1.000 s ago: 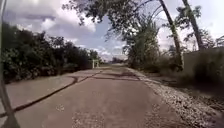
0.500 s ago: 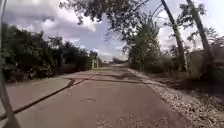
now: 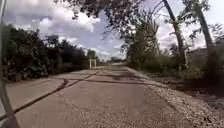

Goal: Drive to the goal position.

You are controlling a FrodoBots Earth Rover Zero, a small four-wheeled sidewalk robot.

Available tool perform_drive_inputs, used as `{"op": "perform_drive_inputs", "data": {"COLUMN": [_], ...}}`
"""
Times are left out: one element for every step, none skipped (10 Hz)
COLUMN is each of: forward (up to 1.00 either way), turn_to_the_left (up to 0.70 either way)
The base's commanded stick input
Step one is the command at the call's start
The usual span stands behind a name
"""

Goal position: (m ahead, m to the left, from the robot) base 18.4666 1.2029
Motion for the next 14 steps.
{"op": "perform_drive_inputs", "data": {"forward": [0.7,0.7,0.7,0.7,0.7,0.7,0.7,0.7,0.7,0.7,0.7,0.7,0.7,0.7], "turn_to_the_left": [-0.04,-0.04,-0.04,-0.04,-0.04,-0.04,-0.04,-0.04,-0.09,-0.32,-0.28,-0.24,-0.2,-0.07]}}
